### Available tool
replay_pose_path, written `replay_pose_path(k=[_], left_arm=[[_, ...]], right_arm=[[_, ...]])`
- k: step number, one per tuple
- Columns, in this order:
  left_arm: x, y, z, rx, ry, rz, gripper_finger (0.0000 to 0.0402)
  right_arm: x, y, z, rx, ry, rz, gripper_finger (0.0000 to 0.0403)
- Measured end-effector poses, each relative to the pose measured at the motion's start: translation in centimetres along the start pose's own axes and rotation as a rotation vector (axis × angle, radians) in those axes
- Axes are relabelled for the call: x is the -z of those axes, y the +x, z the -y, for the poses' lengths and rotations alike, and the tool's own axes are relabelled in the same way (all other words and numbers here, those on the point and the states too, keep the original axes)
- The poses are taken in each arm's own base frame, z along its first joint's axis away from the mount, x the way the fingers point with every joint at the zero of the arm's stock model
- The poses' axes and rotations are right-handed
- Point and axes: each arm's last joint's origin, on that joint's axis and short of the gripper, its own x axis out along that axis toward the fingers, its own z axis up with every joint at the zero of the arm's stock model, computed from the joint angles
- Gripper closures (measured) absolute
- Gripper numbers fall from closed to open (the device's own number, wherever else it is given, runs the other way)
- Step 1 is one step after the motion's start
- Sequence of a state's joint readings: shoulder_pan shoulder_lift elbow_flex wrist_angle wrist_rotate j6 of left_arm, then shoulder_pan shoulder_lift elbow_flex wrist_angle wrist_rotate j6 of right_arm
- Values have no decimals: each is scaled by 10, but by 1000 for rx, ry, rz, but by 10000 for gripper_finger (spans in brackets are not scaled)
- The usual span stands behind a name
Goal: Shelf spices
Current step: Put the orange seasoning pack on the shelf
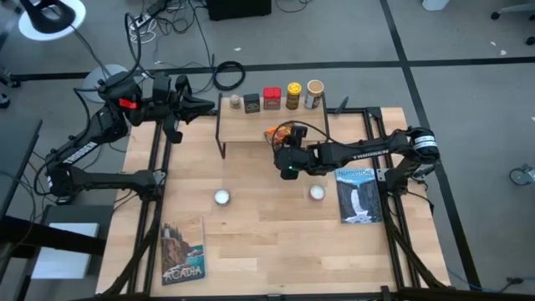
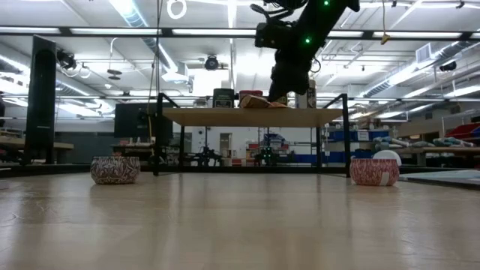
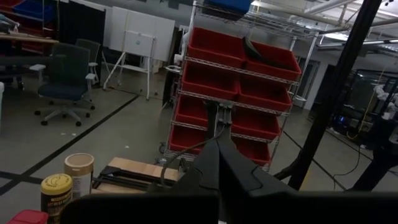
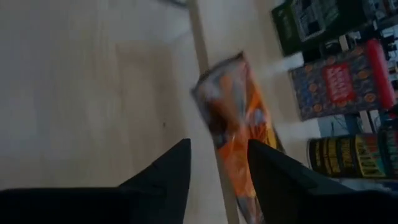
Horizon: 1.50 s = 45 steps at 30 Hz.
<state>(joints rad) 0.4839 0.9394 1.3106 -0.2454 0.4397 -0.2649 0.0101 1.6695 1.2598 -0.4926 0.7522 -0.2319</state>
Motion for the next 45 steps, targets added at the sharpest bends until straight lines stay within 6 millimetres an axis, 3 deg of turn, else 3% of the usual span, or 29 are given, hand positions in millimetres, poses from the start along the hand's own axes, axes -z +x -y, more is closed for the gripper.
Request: replay_pose_path(k=[20, 34, 45], left_arm=[[0, 0, 0, 0, 2, 3, 398], [0, 0, 0, -2, 9, -2, 398], [1, 0, 0, -5, 6, -10, 398]], right_arm=[[4, 37, -20, 130, -60, -91, 261], [-8, 34, -24, 121, -85, -2, 384], [-10, 36, -22, 128, -65, 11, 401]])
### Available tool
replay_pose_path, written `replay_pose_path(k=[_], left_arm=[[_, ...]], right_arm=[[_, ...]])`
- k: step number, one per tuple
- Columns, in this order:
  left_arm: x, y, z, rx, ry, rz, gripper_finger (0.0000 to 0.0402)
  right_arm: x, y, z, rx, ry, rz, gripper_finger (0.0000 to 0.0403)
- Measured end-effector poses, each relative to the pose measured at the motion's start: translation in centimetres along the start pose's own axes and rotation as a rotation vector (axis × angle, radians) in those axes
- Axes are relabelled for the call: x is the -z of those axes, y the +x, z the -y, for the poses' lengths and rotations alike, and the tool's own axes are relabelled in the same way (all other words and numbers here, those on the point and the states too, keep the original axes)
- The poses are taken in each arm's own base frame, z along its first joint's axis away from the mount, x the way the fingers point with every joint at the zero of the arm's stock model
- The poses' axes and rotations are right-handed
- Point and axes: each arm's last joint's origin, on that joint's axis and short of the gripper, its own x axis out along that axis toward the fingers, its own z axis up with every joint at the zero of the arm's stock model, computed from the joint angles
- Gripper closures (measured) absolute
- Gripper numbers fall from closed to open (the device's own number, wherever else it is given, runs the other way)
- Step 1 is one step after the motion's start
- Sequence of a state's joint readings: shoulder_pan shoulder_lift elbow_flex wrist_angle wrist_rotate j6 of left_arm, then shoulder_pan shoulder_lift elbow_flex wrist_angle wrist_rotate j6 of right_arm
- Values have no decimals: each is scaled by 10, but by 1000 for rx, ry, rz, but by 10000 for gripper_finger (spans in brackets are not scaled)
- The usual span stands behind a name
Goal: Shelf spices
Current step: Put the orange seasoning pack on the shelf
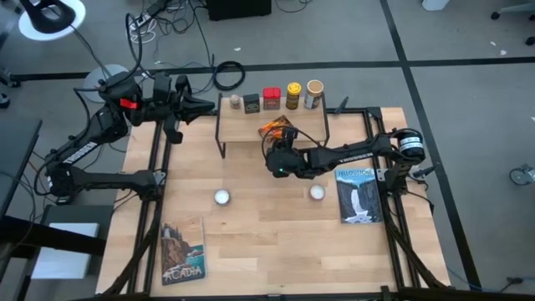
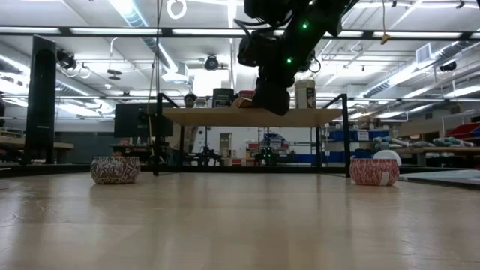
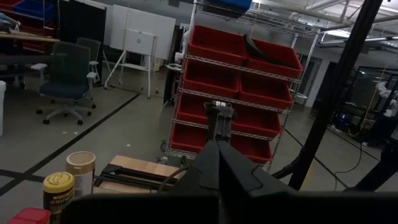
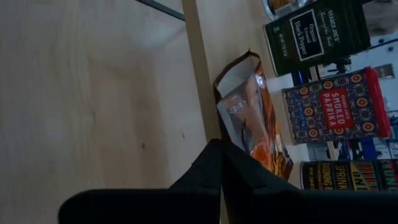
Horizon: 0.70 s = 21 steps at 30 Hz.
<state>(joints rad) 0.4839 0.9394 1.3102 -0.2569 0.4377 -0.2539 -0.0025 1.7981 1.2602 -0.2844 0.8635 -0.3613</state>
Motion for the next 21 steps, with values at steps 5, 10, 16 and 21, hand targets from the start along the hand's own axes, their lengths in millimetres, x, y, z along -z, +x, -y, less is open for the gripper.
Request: replay_pose_path(k=[5, 10, 16, 21], left_arm=[[0, 0, 0, 0, 0, 0, 398], [0, 0, 0, 0, 8, 0, 398], [0, 0, 0, 0, 15, 0, 398], [0, 0, 0, 0, 14, 0, 398]], right_arm=[[-3, -7, -6, -6, -42, 21, 398], [-8, -18, -14, -12, -70, 61, 368], [-8, -19, -13, 39, -67, 44, 315], [-7, -11, -6, 57, -42, 30, 281]])
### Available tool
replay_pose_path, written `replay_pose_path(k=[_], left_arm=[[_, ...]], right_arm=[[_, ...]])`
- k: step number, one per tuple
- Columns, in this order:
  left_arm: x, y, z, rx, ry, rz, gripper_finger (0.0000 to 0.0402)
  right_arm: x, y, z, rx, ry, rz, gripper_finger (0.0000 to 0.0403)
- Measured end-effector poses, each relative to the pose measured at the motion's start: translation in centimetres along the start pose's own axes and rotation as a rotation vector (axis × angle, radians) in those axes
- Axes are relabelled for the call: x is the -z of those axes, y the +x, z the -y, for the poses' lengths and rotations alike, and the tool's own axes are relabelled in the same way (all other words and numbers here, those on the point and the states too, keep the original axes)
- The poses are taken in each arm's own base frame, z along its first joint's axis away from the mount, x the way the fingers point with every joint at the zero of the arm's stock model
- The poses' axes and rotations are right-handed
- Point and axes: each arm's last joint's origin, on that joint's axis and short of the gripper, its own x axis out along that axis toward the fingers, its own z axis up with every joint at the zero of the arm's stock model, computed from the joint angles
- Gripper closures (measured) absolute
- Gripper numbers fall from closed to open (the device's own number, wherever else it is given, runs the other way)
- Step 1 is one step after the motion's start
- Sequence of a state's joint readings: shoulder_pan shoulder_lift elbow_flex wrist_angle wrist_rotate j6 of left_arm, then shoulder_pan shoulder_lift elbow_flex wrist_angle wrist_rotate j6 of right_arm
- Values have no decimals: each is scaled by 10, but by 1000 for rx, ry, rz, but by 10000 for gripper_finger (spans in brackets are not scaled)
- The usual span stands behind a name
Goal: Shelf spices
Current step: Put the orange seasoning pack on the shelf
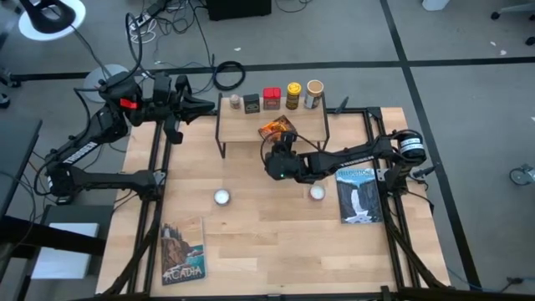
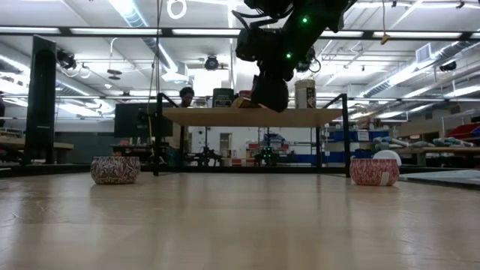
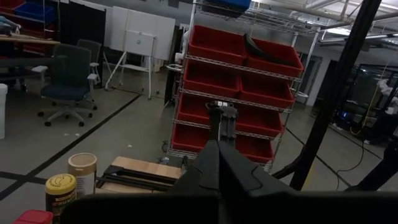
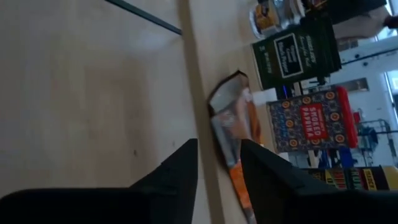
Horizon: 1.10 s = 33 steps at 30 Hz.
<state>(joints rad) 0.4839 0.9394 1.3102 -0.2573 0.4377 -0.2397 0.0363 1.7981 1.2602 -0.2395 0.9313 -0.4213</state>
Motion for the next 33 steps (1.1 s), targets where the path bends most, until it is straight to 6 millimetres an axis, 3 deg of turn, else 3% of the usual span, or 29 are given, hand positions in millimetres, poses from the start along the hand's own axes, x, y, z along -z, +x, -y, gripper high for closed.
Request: replay_pose_path(k=[22, 26, 31, 33], left_arm=[[0, 0, 0, 0, 0, 0, 398], [0, 0, 0, 0, 0, 0, 398], [0, 0, 0, 0, 0, 0, 398], [0, 0, 0, 0, 0, 0, 398]], right_arm=[[12, 28, 20, 10, 44, -64, 288], [13, 29, 21, 4, 43, -65, 318], [13, 29, 20, -6, 39, -63, 389], [13, 29, 20, -9, 39, -61, 396]])
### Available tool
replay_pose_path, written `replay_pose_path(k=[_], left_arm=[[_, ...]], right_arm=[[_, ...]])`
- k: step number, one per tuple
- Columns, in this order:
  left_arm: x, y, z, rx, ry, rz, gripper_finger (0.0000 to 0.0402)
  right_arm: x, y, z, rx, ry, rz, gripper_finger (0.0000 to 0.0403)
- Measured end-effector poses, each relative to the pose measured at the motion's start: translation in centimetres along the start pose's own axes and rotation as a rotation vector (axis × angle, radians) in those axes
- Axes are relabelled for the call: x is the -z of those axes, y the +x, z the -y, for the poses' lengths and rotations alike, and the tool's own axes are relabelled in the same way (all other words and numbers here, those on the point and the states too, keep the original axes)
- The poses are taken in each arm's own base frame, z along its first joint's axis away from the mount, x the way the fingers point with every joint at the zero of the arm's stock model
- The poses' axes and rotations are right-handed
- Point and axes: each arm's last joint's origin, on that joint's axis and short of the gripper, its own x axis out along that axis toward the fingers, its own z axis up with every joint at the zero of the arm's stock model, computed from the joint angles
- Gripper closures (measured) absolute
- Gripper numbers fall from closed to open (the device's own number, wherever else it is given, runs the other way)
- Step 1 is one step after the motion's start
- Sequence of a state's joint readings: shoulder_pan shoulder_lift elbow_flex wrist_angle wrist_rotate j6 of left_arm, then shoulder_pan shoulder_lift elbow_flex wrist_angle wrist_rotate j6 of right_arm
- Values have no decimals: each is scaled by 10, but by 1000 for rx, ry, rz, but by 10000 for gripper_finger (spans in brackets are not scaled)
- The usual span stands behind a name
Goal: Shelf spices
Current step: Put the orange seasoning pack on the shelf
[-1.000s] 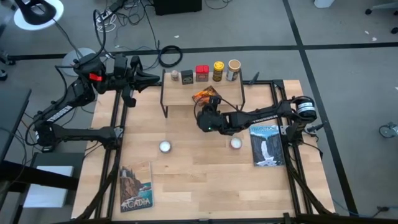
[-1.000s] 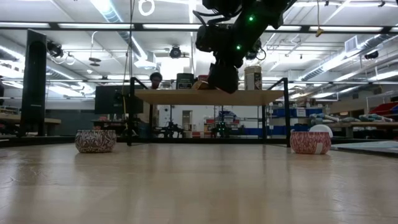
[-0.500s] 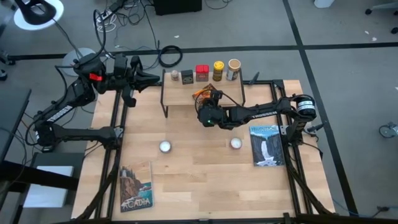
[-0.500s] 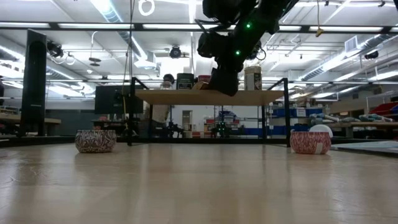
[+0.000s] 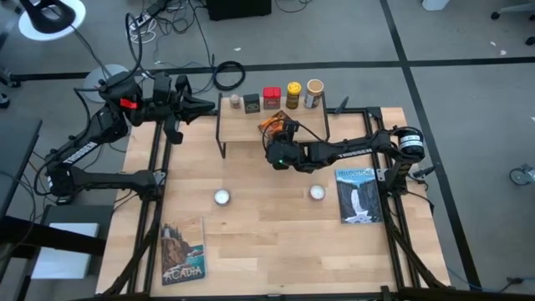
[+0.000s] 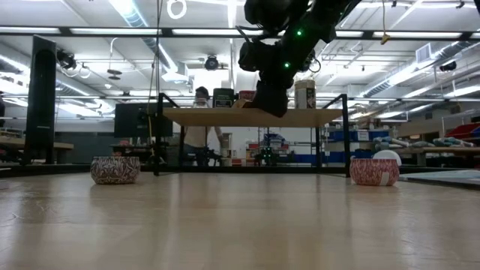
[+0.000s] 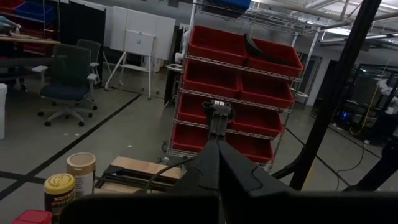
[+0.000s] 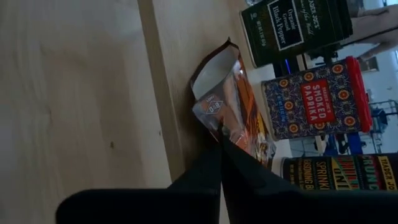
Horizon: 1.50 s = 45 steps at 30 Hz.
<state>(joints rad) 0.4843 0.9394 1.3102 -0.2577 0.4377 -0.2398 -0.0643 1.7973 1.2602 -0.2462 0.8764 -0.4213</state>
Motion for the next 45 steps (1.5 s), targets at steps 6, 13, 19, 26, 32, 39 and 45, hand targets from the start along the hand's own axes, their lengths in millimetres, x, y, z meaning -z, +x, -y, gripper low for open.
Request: replay_pose_path(k=[6, 13, 19, 26, 32, 39, 45], left_arm=[[0, 0, 0, 0, 0, 0, 398], [0, 0, 0, -4, 1, 5, 398], [-1, 0, 0, -4, 5, 12, 398], [-2, 0, 0, -21, 8, 24, 398], [-2, 0, 0, -23, 4, 23, 398], [-2, 1, -1, -32, -15, 22, 398], [-2, 1, -1, -34, -15, 23, 398]], right_arm=[[-2, -5, -2, 66, -72, -18, 401], [-7, -25, -12, 170, -258, -39, 401], [-10, -37, -18, 259, -465, -85, 402], [-11, -40, -17, 307, -591, -134, 402], [-18, -42, -12, 317, -536, -91, 403], [-31, -64, 12, 357, -325, 22, 403], [-34, -92, 45, 357, -77, 145, 403]])
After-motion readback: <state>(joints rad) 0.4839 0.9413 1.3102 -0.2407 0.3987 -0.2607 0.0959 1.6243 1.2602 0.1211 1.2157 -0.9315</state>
